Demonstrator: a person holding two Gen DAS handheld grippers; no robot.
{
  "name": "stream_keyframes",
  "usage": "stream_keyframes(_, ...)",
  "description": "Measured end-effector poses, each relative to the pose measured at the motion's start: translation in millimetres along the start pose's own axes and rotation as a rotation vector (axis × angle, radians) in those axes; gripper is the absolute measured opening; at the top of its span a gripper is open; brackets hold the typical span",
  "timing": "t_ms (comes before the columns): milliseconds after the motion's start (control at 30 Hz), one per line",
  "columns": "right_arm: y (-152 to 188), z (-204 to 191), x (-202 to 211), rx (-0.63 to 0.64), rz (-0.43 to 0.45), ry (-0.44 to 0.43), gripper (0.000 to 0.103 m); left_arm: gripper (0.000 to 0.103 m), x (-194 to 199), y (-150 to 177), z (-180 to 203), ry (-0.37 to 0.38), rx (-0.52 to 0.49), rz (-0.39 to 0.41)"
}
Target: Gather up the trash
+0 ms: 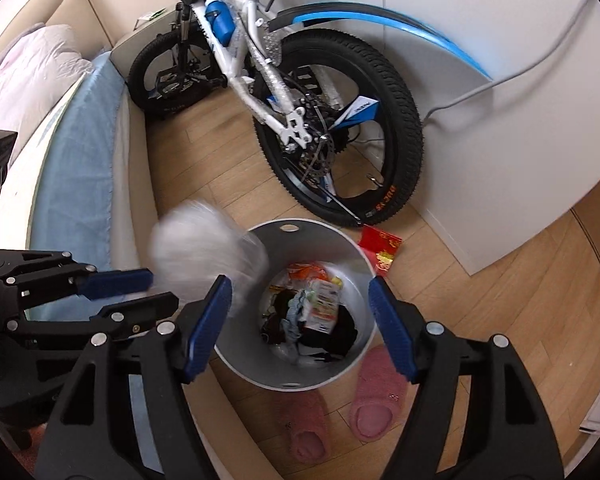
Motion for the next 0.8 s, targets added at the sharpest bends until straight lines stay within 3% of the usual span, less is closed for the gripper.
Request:
stream_keyframes(100,2,3,4,-0.006,0.002,0.010,0.068,0.045,2,2,1,0.001,-0.006,0.003)
stream_keyframes(233,2,-1,11,0.002,0.009,0.011,0.068,0.045,9,6,2,-0.006,-0.004,0.007)
stream_keyframes(467,6,-31,30,0.056,0.014,-0.002,0.068,0.054,35,26,-2,-0.093,-0.042,0.001)
stream_keyframes(800,11,-104,98,0.128,0.101,-0.035,0.075,0.054,114,70,-51,-0.155,0.102,0.096)
Point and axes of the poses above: each gripper's, at about its wrist camera, not at the fingertips, and x roughly against the way its jaws point, z to its right, y to its underside, the point moved 5 cm from there along -x, roughly the way its jaws point, and after that the axes turned 5 degrees about -z, right-handed, at the moved point
